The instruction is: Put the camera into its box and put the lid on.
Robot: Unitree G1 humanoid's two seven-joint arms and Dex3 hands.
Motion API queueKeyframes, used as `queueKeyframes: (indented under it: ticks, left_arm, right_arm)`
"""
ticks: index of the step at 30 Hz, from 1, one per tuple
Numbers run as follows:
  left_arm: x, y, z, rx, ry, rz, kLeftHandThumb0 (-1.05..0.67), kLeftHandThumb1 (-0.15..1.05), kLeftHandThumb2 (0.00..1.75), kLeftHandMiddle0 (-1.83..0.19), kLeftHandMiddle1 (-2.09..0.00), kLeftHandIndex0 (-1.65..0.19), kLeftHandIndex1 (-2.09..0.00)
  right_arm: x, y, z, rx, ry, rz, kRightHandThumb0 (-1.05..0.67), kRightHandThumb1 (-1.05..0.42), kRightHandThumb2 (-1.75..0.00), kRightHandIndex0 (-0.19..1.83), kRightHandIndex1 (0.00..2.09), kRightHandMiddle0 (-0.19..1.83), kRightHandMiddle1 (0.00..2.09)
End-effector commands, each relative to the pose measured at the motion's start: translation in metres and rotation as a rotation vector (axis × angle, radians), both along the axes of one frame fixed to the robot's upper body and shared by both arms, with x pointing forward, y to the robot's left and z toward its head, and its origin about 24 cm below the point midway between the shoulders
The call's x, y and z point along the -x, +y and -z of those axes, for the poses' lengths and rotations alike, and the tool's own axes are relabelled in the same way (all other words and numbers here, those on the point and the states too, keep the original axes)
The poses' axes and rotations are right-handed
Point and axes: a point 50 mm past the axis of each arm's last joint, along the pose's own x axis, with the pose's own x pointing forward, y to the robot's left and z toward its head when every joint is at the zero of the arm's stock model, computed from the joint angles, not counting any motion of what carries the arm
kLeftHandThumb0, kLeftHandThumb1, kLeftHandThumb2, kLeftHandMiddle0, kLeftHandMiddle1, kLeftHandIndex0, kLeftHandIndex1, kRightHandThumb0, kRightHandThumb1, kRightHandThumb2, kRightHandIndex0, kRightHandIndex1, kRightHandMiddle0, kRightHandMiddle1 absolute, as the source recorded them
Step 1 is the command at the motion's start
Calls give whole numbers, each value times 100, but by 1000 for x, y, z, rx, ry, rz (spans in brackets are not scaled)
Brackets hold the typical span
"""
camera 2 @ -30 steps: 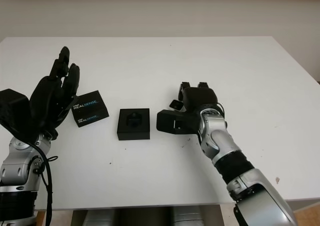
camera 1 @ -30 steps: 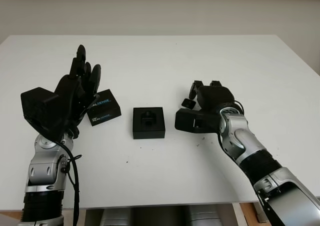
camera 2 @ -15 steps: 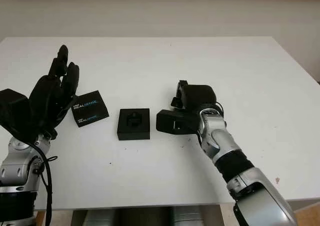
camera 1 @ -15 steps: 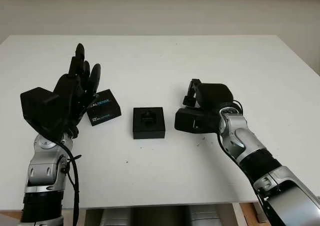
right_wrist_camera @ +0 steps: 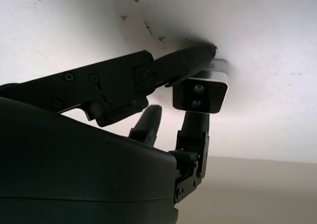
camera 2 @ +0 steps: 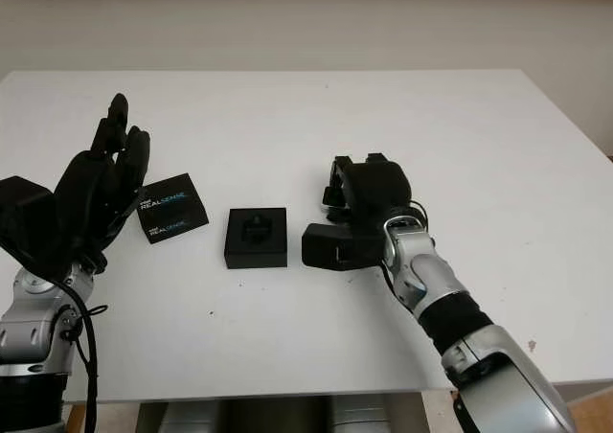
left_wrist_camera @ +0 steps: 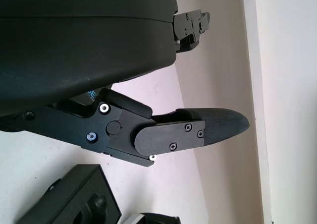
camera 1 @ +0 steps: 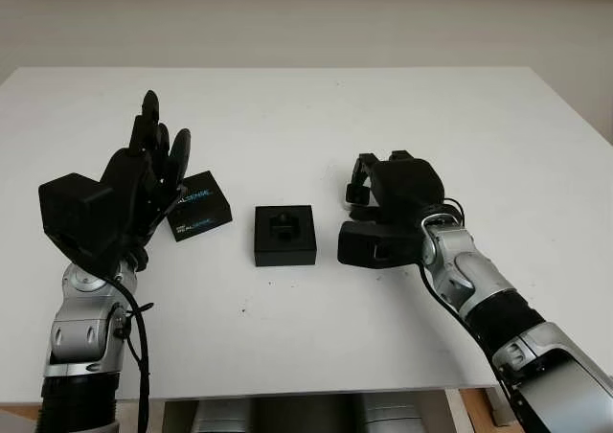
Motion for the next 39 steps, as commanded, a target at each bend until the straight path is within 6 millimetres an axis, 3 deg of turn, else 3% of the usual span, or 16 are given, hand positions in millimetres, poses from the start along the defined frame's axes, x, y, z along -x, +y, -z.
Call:
queueKeyframes:
  ticks: [1, 5, 14, 26, 39]
  left_arm:
    - [1, 2, -7, -17, -20, 4, -76, 105, 54, 19, 0, 19, 0]
    - [1, 2, -7, -24, -20, 8, -75, 105, 56, 19, 0, 19, 0]
    - [1, -2, -9, -23, -19, 12, -75, 105, 54, 19, 0, 19, 0]
    - [1, -5, -8, -13, -26, 14, -74, 105, 54, 19, 0, 19, 0]
    - [2, -8, -7, 1, -23, 7, -75, 105, 52, 19, 0, 19, 0]
  right_arm:
    - [-2, -5, -7, -12, -23, 3, -44, -105, -10, 38, 32, 24, 173]
    - [-2, -5, -16, -23, -32, -7, -43, -105, -10, 42, 15, 25, 162]
    - [-2, -3, -32, -121, -54, -44, -41, -104, -5, 44, 8, 34, 135]
    - [8, 10, -57, -218, -55, -127, -40, -103, -5, 44, 6, 32, 152]
    - [27, 37, -87, -177, -42, -200, -43, -105, -7, 52, 9, 31, 162]
